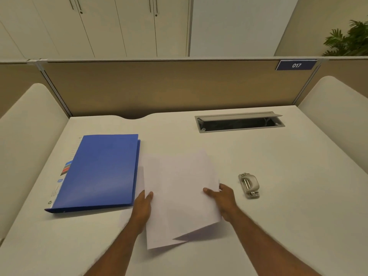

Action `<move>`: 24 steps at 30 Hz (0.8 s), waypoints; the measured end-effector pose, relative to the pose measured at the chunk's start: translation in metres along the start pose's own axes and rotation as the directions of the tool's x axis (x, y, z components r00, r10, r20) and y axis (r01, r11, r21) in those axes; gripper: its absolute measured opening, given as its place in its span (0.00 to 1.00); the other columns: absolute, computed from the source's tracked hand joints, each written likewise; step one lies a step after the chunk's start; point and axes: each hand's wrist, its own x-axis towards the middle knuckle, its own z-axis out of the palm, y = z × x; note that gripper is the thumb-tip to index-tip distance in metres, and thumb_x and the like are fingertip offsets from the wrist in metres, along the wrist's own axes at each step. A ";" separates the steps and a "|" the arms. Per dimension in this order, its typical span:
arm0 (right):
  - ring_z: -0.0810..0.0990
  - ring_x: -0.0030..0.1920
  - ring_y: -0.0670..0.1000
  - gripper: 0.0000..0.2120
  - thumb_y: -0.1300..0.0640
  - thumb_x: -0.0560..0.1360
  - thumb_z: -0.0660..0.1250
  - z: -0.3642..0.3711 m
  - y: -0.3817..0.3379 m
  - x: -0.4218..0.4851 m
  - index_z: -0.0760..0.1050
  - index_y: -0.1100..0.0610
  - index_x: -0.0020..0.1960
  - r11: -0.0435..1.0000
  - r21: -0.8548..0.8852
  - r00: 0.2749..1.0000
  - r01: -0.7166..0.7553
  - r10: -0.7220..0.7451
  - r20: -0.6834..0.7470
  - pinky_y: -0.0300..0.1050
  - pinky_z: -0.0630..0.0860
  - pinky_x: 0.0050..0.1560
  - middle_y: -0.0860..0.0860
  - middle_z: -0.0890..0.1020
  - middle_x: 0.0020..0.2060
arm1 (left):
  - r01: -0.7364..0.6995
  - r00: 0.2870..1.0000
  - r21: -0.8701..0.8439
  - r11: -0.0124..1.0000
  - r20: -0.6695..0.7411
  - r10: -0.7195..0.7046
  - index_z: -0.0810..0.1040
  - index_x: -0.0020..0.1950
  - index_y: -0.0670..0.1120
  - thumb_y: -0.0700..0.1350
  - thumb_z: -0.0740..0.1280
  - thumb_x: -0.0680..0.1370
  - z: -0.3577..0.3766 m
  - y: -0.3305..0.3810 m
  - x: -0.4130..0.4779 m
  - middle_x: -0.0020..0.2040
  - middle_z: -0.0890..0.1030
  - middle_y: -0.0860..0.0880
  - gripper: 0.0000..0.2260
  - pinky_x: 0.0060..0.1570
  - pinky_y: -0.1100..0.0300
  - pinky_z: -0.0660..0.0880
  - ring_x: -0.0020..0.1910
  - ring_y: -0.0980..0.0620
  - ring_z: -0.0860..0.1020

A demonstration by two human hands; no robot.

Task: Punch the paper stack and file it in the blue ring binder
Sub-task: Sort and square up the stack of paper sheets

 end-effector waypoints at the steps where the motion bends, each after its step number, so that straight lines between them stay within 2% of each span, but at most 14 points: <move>1: 0.84 0.43 0.60 0.18 0.65 0.63 0.78 0.006 0.006 0.000 0.80 0.66 0.51 1.000 -0.019 1.000 -0.008 0.008 -0.006 0.57 0.81 0.49 0.62 0.85 0.46 | -0.006 1.000 -0.011 1.000 0.005 0.006 0.62 0.74 0.43 0.52 0.56 0.82 0.002 0.000 -0.001 0.69 0.70 0.44 0.23 0.67 0.46 0.66 0.67 0.41 0.70; 3: 0.84 0.46 0.60 0.18 0.62 0.62 0.80 0.017 0.018 0.003 0.80 0.62 0.49 0.994 -0.106 1.000 0.005 -0.007 -0.017 0.57 0.81 0.50 0.60 0.85 0.47 | -0.042 0.999 0.007 0.999 0.027 0.041 0.63 0.73 0.45 0.54 0.59 0.80 0.003 0.000 -0.005 0.66 0.72 0.46 0.24 0.64 0.46 0.68 0.63 0.42 0.72; 6: 0.82 0.50 0.57 0.24 0.52 0.61 0.80 0.026 0.028 0.007 0.78 0.59 0.52 0.935 -0.348 0.997 0.066 -0.072 -0.005 0.55 0.79 0.54 0.55 0.84 0.50 | -0.081 0.995 0.044 0.996 0.069 0.078 0.65 0.71 0.47 0.49 0.65 0.78 0.005 -0.003 -0.006 0.67 0.73 0.44 0.22 0.61 0.45 0.72 0.60 0.43 0.75; 8: 0.79 0.57 0.57 0.32 0.46 0.62 0.79 0.028 0.030 0.007 0.75 0.61 0.59 0.855 -0.511 0.996 0.088 -0.083 0.033 0.51 0.76 0.59 0.56 0.81 0.57 | -0.085 0.994 0.066 0.994 0.070 0.080 0.64 0.71 0.45 0.45 0.65 0.78 0.006 -0.004 -0.005 0.68 0.73 0.43 0.22 0.62 0.46 0.71 0.63 0.42 0.74; 10: 0.73 0.66 0.57 0.39 0.44 0.65 0.76 0.028 0.028 0.004 0.68 0.61 0.68 0.792 -0.603 0.995 0.094 -0.052 0.086 0.48 0.70 0.66 0.56 0.75 0.65 | -0.080 0.995 0.082 0.993 0.068 0.075 0.62 0.73 0.44 0.43 0.64 0.79 0.007 -0.002 -0.006 0.69 0.71 0.44 0.23 0.64 0.47 0.70 0.66 0.41 0.72; 11: 0.72 0.66 0.56 0.39 0.43 0.66 0.75 0.026 0.027 0.003 0.66 0.61 0.70 0.771 -0.629 0.994 0.098 -0.043 0.102 0.47 0.69 0.66 0.55 0.74 0.66 | -0.081 0.995 0.084 0.993 0.071 0.075 0.61 0.74 0.44 0.43 0.64 0.79 0.008 -0.002 -0.005 0.71 0.70 0.44 0.24 0.65 0.46 0.69 0.67 0.41 0.71; 12: 0.74 0.63 0.55 0.37 0.42 0.67 0.74 0.024 0.026 0.004 0.68 0.61 0.68 0.755 -0.646 0.992 0.117 -0.060 0.109 0.47 0.70 0.64 0.54 0.76 0.63 | -0.081 0.995 0.086 0.993 0.070 0.075 0.60 0.75 0.44 0.43 0.63 0.79 0.008 -0.002 -0.005 0.72 0.68 0.44 0.25 0.66 0.46 0.68 0.68 0.41 0.69; 14: 0.77 0.50 0.53 0.28 0.40 0.67 0.72 0.015 0.022 0.005 0.74 0.60 0.56 0.739 -0.654 0.987 0.161 -0.135 0.090 0.46 0.74 0.53 0.50 0.79 0.48 | -0.089 0.994 0.088 0.992 0.073 0.083 0.59 0.76 0.45 0.42 0.63 0.80 0.008 0.000 -0.005 0.73 0.66 0.45 0.25 0.67 0.46 0.67 0.69 0.42 0.68; 16: 0.76 0.45 0.52 0.24 0.40 0.66 0.73 0.007 0.016 0.007 0.74 0.58 0.50 0.778 -0.606 0.984 0.166 -0.171 0.050 0.45 0.73 0.47 0.49 0.77 0.42 | -0.108 0.989 0.081 0.991 0.111 0.099 0.62 0.74 0.47 0.43 0.63 0.80 0.007 0.002 -0.005 0.70 0.70 0.46 0.23 0.65 0.45 0.69 0.64 0.43 0.72; 19: 0.76 0.52 0.50 0.29 0.40 0.67 0.73 -0.006 0.004 0.012 0.72 0.56 0.60 0.906 -0.410 0.994 0.104 -0.104 0.020 0.42 0.71 0.52 0.51 0.77 0.52 | -0.144 0.974 0.036 0.989 0.179 0.136 0.65 0.70 0.50 0.43 0.62 0.80 0.006 0.012 -0.007 0.63 0.74 0.49 0.19 0.60 0.45 0.73 0.58 0.45 0.75; 21: 0.76 0.56 0.50 0.30 0.41 0.70 0.71 -0.012 -0.008 0.011 0.70 0.56 0.64 0.971 -0.238 0.994 0.030 -0.004 0.111 0.45 0.71 0.57 0.50 0.77 0.57 | -0.135 0.967 -0.038 0.990 0.215 0.140 0.66 0.66 0.53 0.42 0.62 0.80 0.006 0.020 -0.008 0.58 0.76 0.50 0.16 0.58 0.45 0.74 0.56 0.46 0.77; 24: 0.81 0.57 0.56 0.19 0.50 0.74 0.69 -0.021 -0.022 0.006 0.76 0.60 0.61 0.996 0.029 0.924 -0.089 0.072 0.376 0.54 0.75 0.62 0.54 0.83 0.56 | -0.100 0.950 -0.149 0.984 0.279 0.139 0.68 0.64 0.52 0.38 0.62 0.79 0.009 0.030 -0.008 0.57 0.77 0.50 0.16 0.61 0.43 0.74 0.56 0.44 0.77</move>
